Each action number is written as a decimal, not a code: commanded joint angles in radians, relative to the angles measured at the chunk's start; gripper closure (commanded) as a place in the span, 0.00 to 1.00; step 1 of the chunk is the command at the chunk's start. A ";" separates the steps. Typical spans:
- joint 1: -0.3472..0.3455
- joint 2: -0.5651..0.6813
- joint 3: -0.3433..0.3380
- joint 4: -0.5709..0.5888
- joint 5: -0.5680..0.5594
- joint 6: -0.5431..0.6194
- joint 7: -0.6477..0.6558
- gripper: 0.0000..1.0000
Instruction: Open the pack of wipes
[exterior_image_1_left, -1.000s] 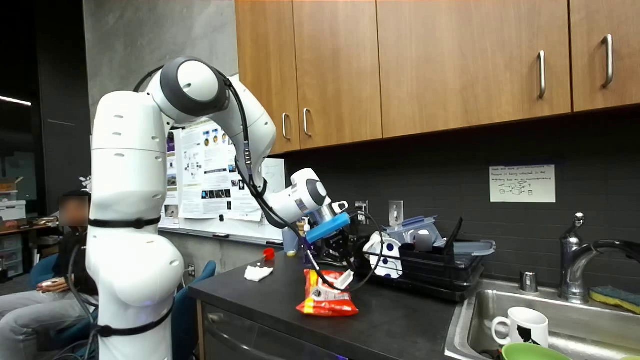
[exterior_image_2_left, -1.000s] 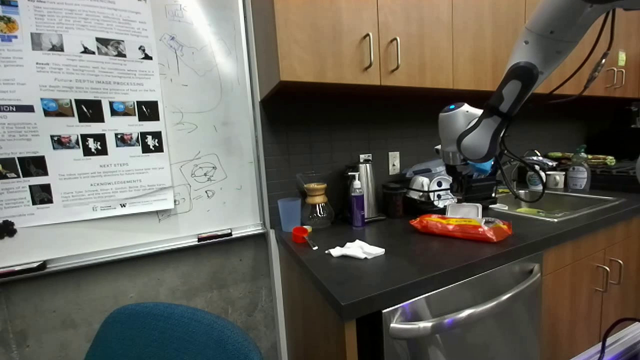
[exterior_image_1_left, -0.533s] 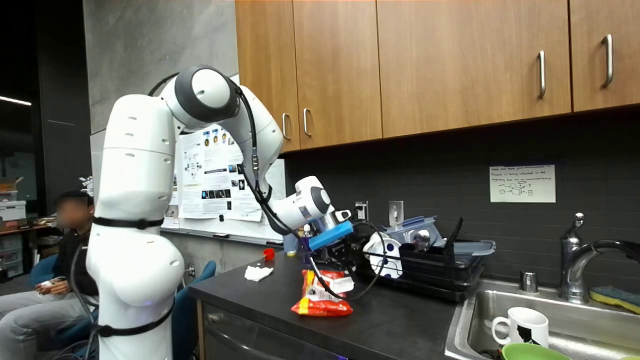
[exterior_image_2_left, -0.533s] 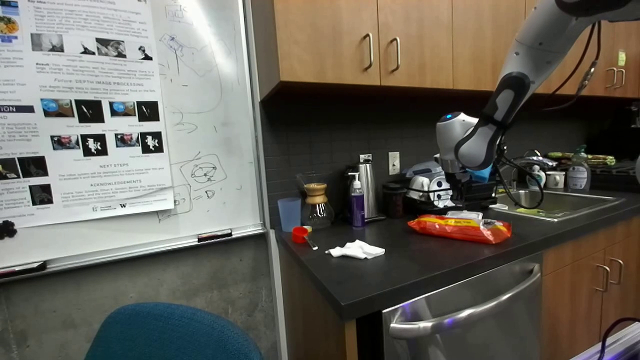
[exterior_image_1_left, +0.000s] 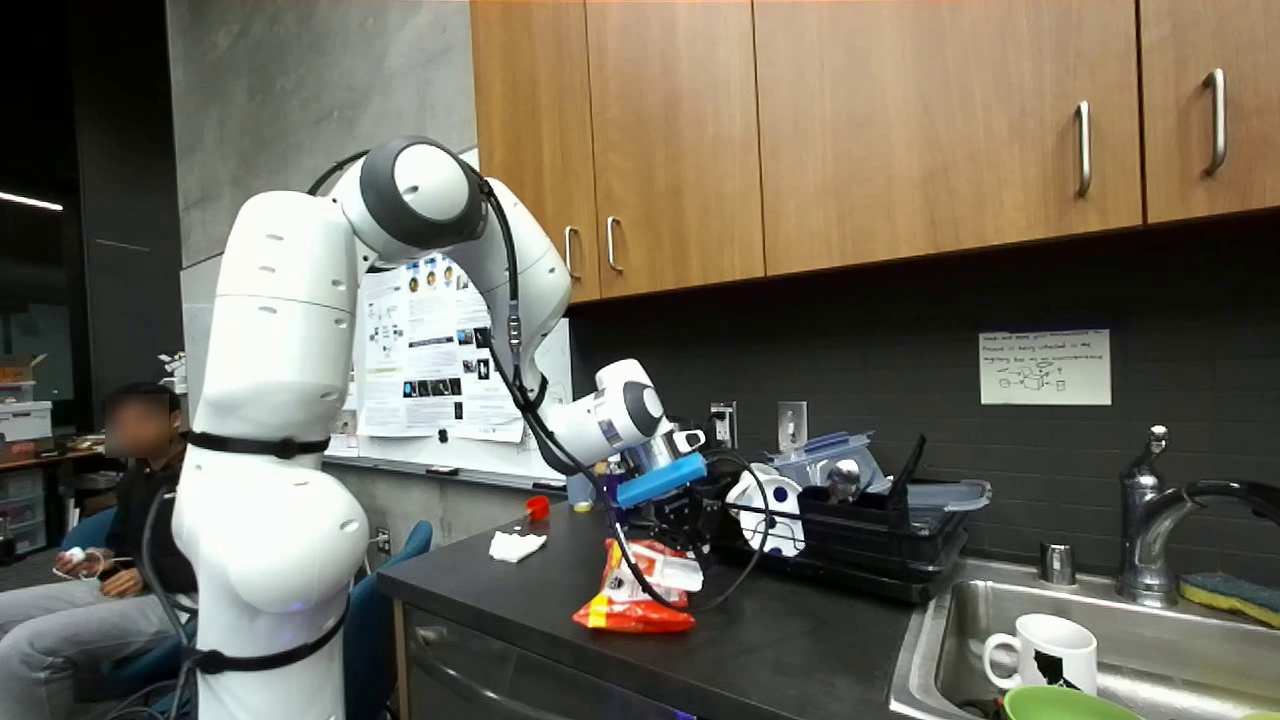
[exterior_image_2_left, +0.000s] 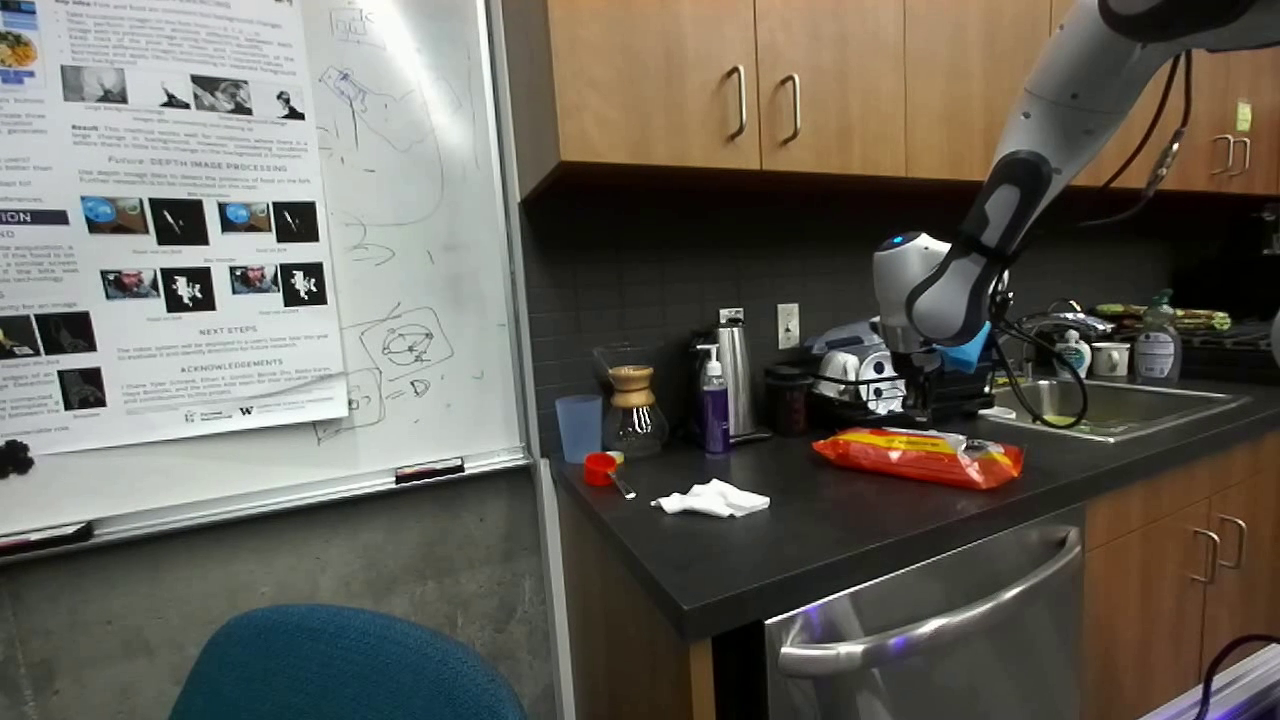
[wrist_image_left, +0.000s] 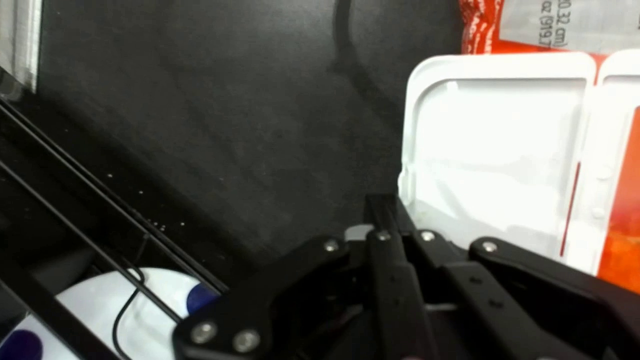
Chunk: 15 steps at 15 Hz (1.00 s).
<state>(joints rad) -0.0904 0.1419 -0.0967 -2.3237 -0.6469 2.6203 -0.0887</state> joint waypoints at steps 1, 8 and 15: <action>0.006 -0.017 -0.002 -0.019 0.036 -0.012 -0.023 0.99; 0.013 -0.103 0.007 -0.063 0.119 -0.070 -0.042 0.48; 0.023 -0.225 0.026 -0.083 0.174 -0.219 -0.032 0.02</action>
<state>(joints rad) -0.0778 -0.0025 -0.0831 -2.3733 -0.5131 2.4705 -0.1094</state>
